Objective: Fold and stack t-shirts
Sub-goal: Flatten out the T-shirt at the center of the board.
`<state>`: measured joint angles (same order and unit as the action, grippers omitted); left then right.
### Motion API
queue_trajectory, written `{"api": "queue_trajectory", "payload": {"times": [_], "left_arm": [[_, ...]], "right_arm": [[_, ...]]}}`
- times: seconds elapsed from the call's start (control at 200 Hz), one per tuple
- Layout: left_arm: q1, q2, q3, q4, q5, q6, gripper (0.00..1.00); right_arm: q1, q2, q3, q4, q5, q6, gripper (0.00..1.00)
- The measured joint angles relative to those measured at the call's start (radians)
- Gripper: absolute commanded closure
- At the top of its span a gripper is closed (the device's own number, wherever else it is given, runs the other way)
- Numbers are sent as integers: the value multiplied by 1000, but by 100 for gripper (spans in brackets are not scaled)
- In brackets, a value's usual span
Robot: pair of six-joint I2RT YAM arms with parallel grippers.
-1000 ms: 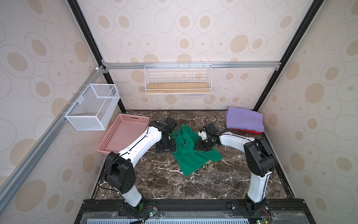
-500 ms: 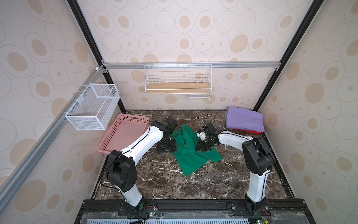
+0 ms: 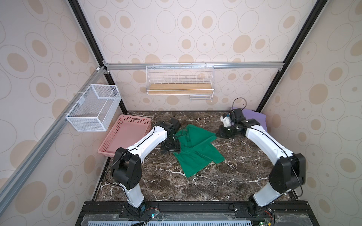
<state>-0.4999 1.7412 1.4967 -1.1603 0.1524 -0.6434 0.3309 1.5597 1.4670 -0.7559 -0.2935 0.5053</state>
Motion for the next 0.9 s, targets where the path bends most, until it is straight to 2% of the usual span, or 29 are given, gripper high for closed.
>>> {"api": "queue_trajectory", "payload": {"times": [0.2,0.456,0.601,0.761,0.901], "left_arm": [[-32,52,50,-2,2,17,27],[-114,163,112,-6,32,46,23],[-115,181,108,16,132,26,22],[-98,180,16,152,248,-32,21],[-50,146,-185,327,349,-114,21]], "right_arm": [[-76,-148,47,-89,161,-55,100],[-129,-130,40,-137,198,-52,100],[-129,-85,106,-156,196,-50,100],[-129,-44,134,-142,163,-32,100],[-129,-39,112,-137,131,-11,100]]}}
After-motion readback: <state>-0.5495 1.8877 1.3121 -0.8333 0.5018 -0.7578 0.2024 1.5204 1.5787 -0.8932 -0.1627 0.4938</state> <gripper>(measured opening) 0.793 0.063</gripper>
